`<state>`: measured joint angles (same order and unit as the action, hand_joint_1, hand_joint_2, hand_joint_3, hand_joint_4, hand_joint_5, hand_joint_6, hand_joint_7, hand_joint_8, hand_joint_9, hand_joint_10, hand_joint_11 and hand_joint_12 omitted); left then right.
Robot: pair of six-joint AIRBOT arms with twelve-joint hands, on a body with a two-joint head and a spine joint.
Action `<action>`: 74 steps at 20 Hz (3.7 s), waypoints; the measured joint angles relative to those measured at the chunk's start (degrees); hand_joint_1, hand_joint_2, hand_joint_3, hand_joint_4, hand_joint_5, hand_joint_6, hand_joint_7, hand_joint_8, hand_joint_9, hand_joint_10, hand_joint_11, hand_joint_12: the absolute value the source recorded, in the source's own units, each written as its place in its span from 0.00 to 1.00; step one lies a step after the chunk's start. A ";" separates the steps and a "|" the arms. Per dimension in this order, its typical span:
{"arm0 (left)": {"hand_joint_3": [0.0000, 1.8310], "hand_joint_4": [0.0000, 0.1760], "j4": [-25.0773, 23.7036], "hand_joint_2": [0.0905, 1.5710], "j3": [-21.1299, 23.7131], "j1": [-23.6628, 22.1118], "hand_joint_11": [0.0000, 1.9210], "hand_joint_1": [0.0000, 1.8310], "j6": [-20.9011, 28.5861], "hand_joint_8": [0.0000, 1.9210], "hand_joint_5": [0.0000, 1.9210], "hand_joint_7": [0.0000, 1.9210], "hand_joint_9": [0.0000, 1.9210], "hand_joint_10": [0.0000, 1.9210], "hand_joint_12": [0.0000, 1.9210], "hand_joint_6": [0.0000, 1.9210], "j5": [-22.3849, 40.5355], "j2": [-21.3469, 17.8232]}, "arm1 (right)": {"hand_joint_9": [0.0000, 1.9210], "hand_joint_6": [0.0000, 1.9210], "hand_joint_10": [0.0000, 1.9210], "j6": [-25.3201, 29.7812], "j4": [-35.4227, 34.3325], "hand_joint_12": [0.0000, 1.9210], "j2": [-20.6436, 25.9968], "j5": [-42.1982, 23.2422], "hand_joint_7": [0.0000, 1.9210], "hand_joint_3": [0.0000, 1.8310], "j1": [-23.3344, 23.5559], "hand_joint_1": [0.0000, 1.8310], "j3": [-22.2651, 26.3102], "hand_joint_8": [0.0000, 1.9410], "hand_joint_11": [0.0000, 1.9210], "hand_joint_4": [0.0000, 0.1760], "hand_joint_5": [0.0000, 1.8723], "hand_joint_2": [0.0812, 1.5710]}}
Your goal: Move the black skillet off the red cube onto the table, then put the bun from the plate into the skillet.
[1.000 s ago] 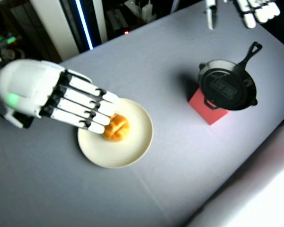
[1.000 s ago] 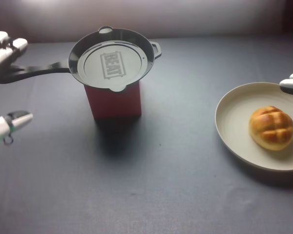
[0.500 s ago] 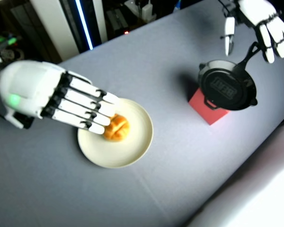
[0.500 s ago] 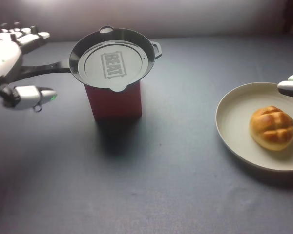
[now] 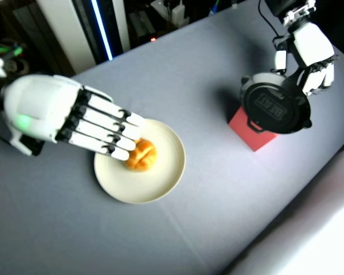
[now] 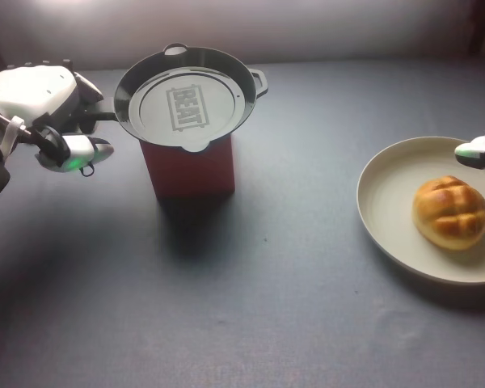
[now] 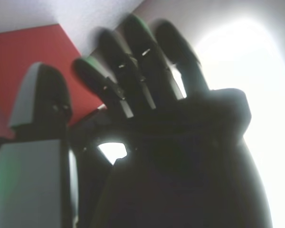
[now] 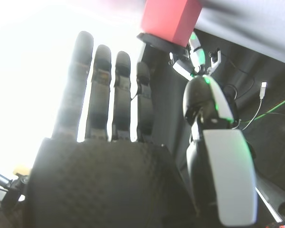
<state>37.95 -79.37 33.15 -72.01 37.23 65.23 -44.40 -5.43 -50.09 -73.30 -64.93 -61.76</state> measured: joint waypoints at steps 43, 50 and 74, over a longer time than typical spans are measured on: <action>0.00 0.00 -20.76 0.65 25.09 22.27 0.40 0.53 14.21 1.00 0.35 0.28 0.34 1.00 1.00 0.93 20.59 -11.08 | 0.26 0.00 0.00 1.01 0.55 0.37 -0.70 1.18 0.27 0.00 0.17 0.29 -0.04 0.00 0.13 0.00 0.26 0.85; 0.00 0.06 -20.81 0.66 25.64 22.75 0.08 0.45 14.19 0.62 0.26 0.21 0.19 0.63 0.80 0.58 20.98 -11.23 | 0.26 0.00 0.00 1.03 0.52 0.37 -0.72 1.18 0.26 0.00 0.17 0.29 -0.04 0.00 0.14 0.00 0.26 0.85; 0.00 0.47 -24.20 0.58 32.89 27.15 0.00 0.34 13.33 0.00 0.07 0.08 0.07 0.00 0.29 0.00 40.00 -19.04 | 0.45 0.55 0.61 -2.49 6.16 0.64 -9.44 28.65 0.53 0.00 17.18 0.75 -11.67 0.46 0.26 0.00 0.50 0.69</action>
<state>13.76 -46.48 60.29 -58.67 77.23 46.19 -46.89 0.73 -59.53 -44.64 -47.75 -73.43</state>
